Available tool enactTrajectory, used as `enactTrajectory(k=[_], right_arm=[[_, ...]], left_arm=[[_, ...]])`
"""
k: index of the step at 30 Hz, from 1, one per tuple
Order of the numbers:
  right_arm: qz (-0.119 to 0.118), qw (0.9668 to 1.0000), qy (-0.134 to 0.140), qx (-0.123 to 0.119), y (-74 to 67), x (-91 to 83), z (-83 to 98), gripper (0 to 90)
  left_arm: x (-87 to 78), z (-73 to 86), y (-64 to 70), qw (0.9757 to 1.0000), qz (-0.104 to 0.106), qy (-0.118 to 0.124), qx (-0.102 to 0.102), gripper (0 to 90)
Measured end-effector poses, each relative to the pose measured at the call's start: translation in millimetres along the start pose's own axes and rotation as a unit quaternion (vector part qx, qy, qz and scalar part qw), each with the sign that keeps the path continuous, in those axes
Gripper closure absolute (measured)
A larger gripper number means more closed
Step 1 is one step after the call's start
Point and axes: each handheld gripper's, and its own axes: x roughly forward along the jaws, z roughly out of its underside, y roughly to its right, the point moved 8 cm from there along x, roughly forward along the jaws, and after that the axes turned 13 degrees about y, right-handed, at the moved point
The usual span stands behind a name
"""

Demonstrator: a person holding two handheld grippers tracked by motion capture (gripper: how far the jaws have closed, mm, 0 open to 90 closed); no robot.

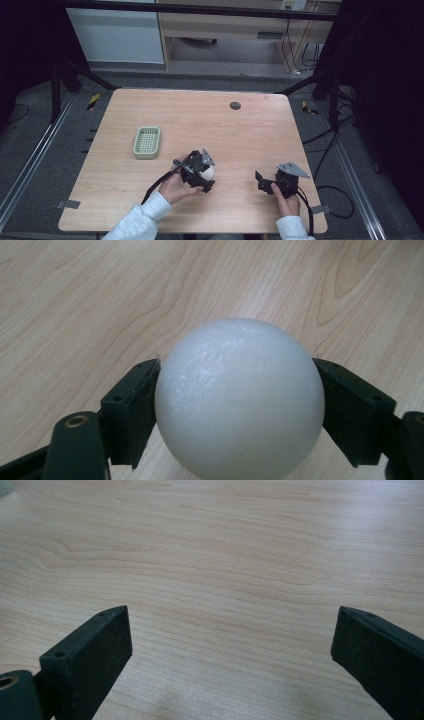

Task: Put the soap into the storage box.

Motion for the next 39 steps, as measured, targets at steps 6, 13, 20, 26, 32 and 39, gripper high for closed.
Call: enactTrajectory(k=[6,13,20,26,32,39], right_arm=[[0.001,1.0,0.001,0.0,1.1,-0.4,0.5,3.3],[0.002,1.0,0.0,-0.002,1.0,-0.4,0.5,3.3],[0.002,1.0,-0.001,-0.002,-0.1,-0.3,0.1,3.3],[0.002,1.0,-0.002,-0.003,-0.6,-0.4,0.1,3.3],[0.002,1.0,-0.002,-0.005,-0.8,-0.4,0.1,3.3],[0.001,1.0,-0.002,-0.004,-1.1,-0.6,0.1,3.3]], left_arm=[[-11.1,-1.5,-8.6,0.9999,-0.009,0.008,-0.009,22.7],[-29.4,-1.6,-21.8,0.9993,-0.023,0.021,-0.021,22.7],[-46.3,4.4,-36.8,0.9979,-0.042,0.032,-0.038,22.8],[-55.8,11.4,-50.0,0.997,-0.054,0.029,-0.049,22.8],[-63.2,16.0,-62.1,0.996,-0.065,0.025,-0.055,22.7],[-71.3,19.3,-81.1,0.9942,-0.081,0.021,-0.068,22.7]])
